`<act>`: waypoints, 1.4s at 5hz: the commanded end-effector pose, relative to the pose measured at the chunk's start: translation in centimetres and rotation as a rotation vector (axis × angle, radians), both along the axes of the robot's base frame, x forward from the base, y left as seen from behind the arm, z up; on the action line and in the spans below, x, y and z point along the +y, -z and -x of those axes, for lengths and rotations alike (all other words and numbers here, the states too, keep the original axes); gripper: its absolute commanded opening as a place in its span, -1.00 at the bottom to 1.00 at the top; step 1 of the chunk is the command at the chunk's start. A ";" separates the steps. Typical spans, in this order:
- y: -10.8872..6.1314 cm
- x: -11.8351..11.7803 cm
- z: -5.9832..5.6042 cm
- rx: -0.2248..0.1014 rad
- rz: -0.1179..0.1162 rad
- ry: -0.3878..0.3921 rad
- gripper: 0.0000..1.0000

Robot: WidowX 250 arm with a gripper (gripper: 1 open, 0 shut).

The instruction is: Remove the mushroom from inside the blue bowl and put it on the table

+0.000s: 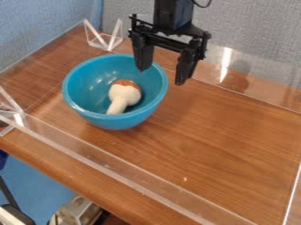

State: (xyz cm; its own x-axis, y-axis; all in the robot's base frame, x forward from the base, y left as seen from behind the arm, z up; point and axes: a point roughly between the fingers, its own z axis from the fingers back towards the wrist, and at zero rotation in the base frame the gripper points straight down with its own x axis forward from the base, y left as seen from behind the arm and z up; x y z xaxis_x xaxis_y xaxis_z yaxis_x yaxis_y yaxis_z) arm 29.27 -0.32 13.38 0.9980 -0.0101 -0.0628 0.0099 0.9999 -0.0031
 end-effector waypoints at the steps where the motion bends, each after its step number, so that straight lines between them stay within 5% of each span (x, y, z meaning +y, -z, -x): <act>1: 0.3 0.7 -0.3 0.003 -0.010 -0.053 1.00; 4: 4.4 5.5 1.3 0.040 -0.067 -0.293 1.00; 6: 8.4 6.5 0.4 0.032 -0.066 -0.299 1.00; 7: 8.7 6.3 -0.1 0.015 -0.067 -0.318 1.00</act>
